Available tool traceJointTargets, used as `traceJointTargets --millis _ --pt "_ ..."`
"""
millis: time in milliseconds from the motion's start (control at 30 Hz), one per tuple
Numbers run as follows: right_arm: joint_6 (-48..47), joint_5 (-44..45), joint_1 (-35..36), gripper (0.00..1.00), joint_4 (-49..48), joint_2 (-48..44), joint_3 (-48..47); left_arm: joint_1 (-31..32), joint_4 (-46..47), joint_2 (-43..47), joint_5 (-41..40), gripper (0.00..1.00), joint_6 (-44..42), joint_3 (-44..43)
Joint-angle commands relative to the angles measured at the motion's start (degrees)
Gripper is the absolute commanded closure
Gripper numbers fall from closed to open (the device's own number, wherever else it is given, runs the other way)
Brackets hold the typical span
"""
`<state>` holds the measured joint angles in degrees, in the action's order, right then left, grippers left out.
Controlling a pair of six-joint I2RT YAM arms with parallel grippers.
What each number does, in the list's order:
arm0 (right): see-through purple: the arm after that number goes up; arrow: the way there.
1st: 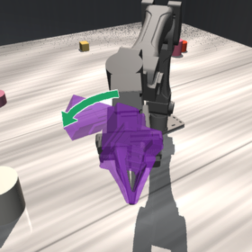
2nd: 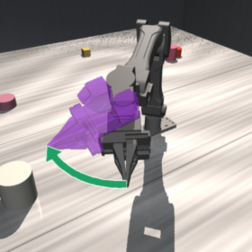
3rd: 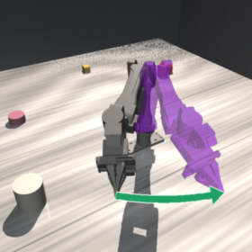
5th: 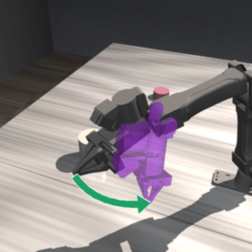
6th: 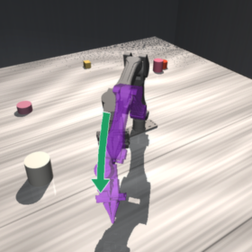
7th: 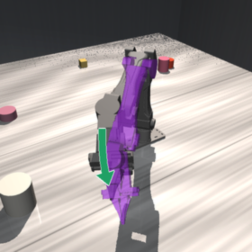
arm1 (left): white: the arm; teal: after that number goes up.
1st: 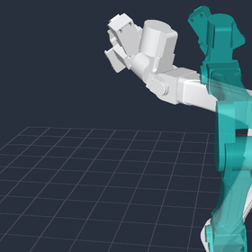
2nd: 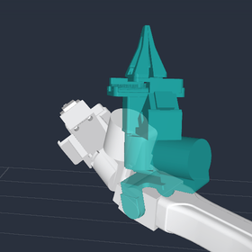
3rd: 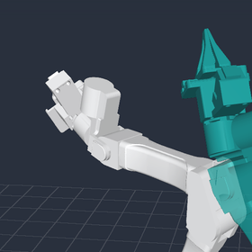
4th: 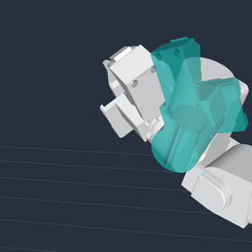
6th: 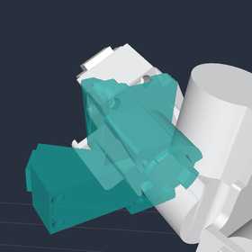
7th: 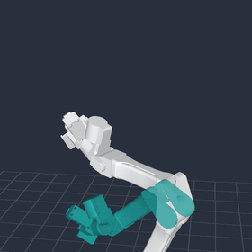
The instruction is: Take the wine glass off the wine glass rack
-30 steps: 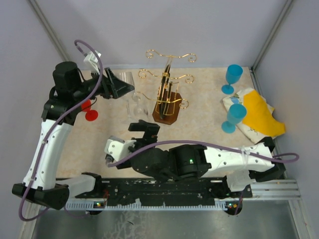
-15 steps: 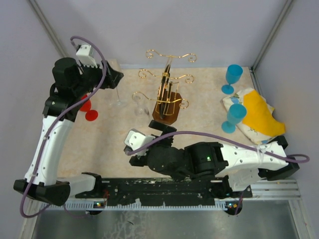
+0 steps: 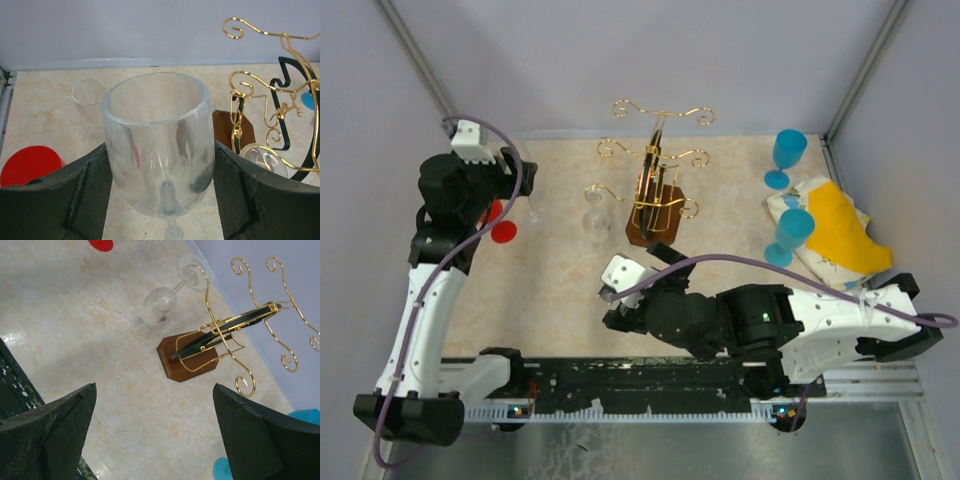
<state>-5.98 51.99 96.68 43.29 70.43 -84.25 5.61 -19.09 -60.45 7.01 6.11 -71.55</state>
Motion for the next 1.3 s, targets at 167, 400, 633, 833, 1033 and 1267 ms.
traceJointTargets --millis 167,400,633,833,1033,1267 --pt "1.50 -1.58 -2.20 0.01 -3.31 -2.15 0.69 -0.07 26.06 11.07 -3.71 0.48 -1.01 22.61" --pt "2.83 -4.16 -4.37 0.01 -3.87 -3.43 1.80 -0.06 34.87 15.28 -4.96 0.51 -0.66 36.69" --pt "2.54 -5.47 -5.47 0.01 -3.20 -3.34 0.29 -0.06 53.88 16.32 -6.47 0.54 -2.45 50.86" --pt "3.04 -6.61 -6.58 0.01 -2.41 -3.69 -0.56 -0.02 62.58 12.79 -7.61 0.54 -2.40 55.20" --pt "3.60 -6.60 -6.91 0.01 -1.42 -3.84 -1.77 0.50 67.51 8.49 -14.65 0.55 -2.13 56.42" --pt "2.76 -6.54 -7.51 0.01 -2.11 -4.84 -3.09 5.42 74.74 1.63 -24.76 0.53 -4.20 58.21"
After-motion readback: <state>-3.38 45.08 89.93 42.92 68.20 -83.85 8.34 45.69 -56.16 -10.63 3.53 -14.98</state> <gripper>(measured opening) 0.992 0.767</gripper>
